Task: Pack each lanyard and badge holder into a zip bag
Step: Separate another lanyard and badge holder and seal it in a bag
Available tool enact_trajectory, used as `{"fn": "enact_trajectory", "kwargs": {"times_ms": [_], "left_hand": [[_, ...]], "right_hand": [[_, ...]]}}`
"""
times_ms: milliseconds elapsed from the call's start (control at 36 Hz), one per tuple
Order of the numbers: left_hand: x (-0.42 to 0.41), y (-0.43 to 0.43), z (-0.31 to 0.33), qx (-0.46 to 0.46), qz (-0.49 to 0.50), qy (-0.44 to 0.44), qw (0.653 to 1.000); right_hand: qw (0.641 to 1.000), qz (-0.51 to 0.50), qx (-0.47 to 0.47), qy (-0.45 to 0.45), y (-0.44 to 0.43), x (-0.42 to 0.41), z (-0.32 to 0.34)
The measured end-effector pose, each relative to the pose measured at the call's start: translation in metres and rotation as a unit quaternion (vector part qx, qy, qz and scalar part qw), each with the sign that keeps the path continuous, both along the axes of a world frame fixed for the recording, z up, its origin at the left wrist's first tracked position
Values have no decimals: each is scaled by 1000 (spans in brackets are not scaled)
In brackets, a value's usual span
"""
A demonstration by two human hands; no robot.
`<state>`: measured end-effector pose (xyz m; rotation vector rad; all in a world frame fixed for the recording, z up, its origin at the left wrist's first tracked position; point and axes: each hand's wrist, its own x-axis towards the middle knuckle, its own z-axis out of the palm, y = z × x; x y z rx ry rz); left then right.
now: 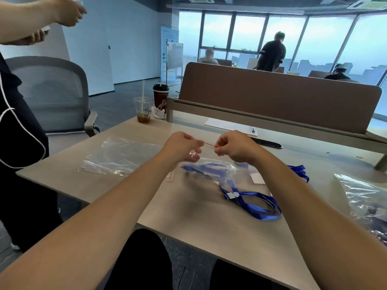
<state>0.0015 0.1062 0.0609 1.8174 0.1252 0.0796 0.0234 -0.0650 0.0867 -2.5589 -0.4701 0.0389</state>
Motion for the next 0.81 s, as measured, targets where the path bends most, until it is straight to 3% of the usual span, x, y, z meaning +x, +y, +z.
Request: {"fn": "enact_trajectory", "kwargs": {"times_ms": [389,806], "left_hand": [[3,-1,-4,26,-15,-37,999],[1,-5,-9,60,7,-78,995]], "right_hand": [[999,15,-19,-20,4,2,6],[999,21,30,-6,14,6,3]]}}
